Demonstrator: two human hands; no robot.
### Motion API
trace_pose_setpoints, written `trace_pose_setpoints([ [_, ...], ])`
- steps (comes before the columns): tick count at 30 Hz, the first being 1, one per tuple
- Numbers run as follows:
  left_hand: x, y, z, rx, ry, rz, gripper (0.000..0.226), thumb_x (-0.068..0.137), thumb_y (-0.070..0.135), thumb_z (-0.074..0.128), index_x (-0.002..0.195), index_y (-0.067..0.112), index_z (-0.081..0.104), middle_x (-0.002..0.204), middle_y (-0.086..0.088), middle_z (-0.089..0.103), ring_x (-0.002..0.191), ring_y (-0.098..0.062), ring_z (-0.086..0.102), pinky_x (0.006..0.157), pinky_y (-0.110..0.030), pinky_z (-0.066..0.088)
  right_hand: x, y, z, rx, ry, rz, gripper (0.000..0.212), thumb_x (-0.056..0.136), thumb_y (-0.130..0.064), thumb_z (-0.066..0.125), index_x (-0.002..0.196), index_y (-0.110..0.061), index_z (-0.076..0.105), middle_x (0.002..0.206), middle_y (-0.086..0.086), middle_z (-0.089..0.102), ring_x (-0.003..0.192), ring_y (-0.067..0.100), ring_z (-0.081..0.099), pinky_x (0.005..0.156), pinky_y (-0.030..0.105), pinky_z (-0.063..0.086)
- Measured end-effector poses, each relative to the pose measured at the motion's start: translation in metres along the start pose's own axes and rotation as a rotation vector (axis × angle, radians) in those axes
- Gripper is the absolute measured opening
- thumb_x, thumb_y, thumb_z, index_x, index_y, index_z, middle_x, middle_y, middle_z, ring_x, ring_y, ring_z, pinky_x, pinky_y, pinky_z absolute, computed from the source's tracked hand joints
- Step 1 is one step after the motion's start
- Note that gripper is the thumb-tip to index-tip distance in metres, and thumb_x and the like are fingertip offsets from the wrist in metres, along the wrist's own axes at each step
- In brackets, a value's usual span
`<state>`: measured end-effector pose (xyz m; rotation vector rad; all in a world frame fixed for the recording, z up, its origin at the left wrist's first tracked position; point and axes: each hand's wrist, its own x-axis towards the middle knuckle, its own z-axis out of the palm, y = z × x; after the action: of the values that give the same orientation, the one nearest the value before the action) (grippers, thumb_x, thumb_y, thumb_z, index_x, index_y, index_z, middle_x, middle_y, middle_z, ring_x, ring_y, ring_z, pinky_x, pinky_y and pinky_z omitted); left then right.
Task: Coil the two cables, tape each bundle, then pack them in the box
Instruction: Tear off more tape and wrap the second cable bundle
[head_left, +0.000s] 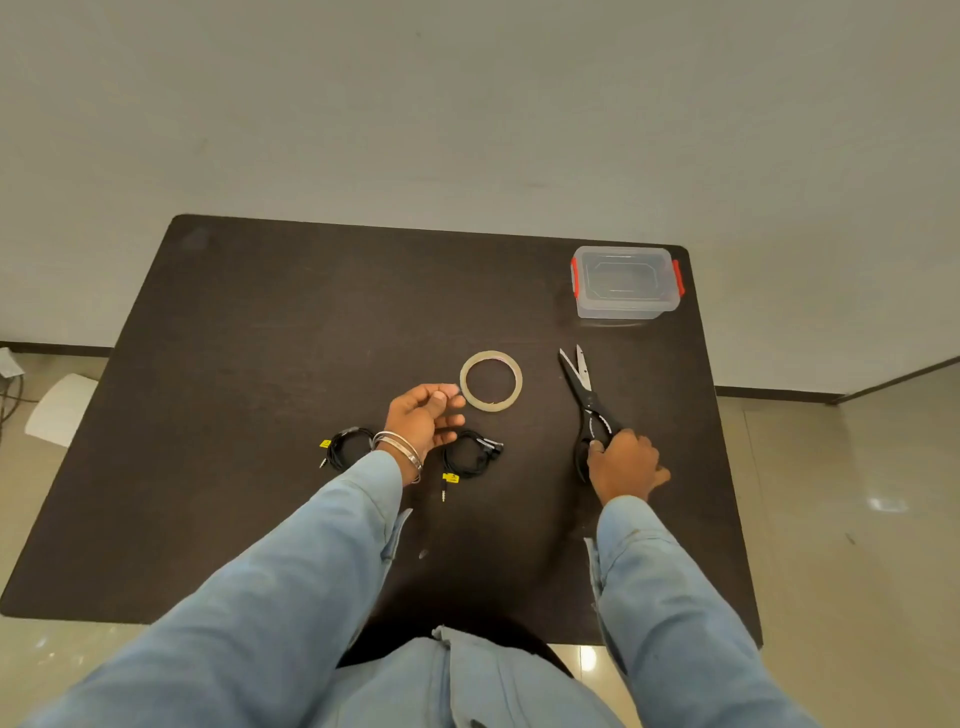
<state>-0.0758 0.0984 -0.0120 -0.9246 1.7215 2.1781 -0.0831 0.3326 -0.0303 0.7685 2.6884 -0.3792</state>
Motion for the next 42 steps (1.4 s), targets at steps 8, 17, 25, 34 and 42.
trace_pose_setpoints([
  [8,-0.018,-0.003,0.004,-0.041,-0.062,0.033,0.027,0.098,0.011,0.042,0.096,0.024,0.066,0.102,0.004,0.066,0.091,-0.015,0.057,0.068,-0.031,0.048,-0.033,-0.056,-0.038,0.768,-0.386,-0.246,0.02,0.09,-0.028,0.063,0.092,-0.01,0.07,0.09,0.008,0.071,0.08,0.018,0.065,0.076,0.032,0.048],
  [17,-0.027,0.002,-0.014,-0.005,-0.022,0.076,0.031,0.098,0.015,0.042,0.092,0.031,0.068,0.089,0.001,0.068,0.086,-0.017,0.061,0.068,-0.031,0.048,-0.076,-0.119,-0.018,1.041,-0.857,-0.039,0.024,0.086,-0.024,0.069,0.101,-0.006,0.071,0.079,0.002,0.069,0.069,0.013,0.062,0.068,0.027,0.048],
  [25,-0.027,0.003,-0.036,-0.016,-0.053,0.085,0.027,0.097,0.013,0.044,0.098,0.026,0.068,0.082,0.004,0.067,0.076,-0.013,0.061,0.065,-0.029,0.051,-0.091,-0.137,-0.003,1.1,-0.857,0.107,0.006,0.085,-0.015,0.067,0.088,-0.01,0.07,0.072,0.001,0.068,0.066,0.013,0.061,0.063,0.026,0.048],
  [34,-0.014,-0.002,-0.045,0.086,0.066,-0.021,0.014,0.094,0.014,0.054,0.09,0.02,0.066,0.089,-0.002,0.068,0.07,-0.013,0.061,0.062,-0.026,0.049,-0.067,-0.119,-0.006,1.314,-0.763,0.274,0.009,0.087,-0.016,0.066,0.083,-0.009,0.069,0.069,0.001,0.063,0.065,0.014,0.058,0.062,0.025,0.045],
  [42,-0.001,-0.016,-0.028,0.589,0.118,-0.005,0.013,0.088,0.018,0.063,0.096,0.013,0.071,0.082,-0.004,0.071,0.071,-0.017,0.067,0.085,-0.038,0.056,-0.038,-0.084,-0.005,1.065,-0.448,0.137,0.007,0.089,-0.016,0.063,0.083,-0.014,0.063,0.07,0.0,0.063,0.057,0.01,0.053,0.054,0.022,0.042],
])
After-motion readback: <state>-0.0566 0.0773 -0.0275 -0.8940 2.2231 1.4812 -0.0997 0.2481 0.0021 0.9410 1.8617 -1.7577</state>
